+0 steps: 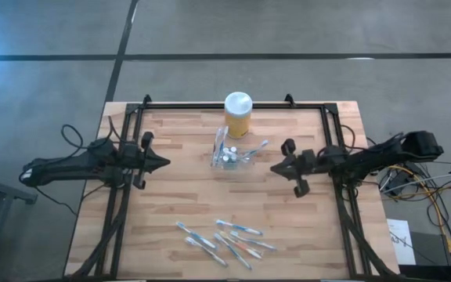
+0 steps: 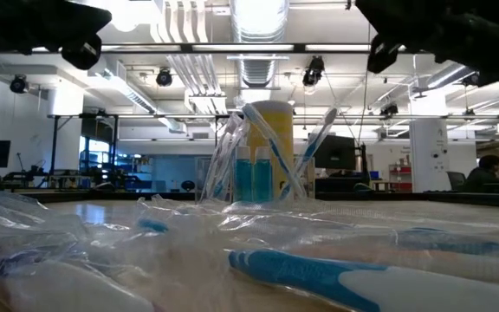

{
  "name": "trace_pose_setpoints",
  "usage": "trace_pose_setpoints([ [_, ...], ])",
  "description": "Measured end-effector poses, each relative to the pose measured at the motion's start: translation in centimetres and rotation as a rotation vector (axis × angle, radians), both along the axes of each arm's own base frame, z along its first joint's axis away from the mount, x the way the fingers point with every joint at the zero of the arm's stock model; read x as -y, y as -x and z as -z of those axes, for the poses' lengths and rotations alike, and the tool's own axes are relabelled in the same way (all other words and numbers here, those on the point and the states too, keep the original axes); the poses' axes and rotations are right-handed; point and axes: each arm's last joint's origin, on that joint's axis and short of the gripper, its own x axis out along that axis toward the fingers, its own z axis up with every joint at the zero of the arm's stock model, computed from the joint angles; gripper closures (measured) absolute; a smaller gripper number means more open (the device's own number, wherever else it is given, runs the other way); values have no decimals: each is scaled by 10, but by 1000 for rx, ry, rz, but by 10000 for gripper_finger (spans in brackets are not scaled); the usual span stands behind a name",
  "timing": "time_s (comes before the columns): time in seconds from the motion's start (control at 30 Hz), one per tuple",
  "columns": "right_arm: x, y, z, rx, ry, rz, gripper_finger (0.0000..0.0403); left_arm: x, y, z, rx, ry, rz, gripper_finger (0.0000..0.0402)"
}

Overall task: Pick & Place toothbrushing station
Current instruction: Put the blue toothbrush into the transparent organizer

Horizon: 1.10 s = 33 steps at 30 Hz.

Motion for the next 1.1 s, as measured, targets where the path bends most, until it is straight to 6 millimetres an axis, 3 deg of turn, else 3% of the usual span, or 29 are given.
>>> trace_pose_setpoints([
  [0.53,1,24,33,-41,21,9,391,0,-1,6,-17,7,0,394],
  [0.73,0,23,33,-58,-27,-17,391,0,-1,8,-10,8,0,389],
  [0.93,-2,-3,35,-394,-14,-42,391,0,-1,5,10,10,1,387],
  [1.1,-4,-16,24,-668,18,-44,391,0,-1,5,8,17,1,394],
])
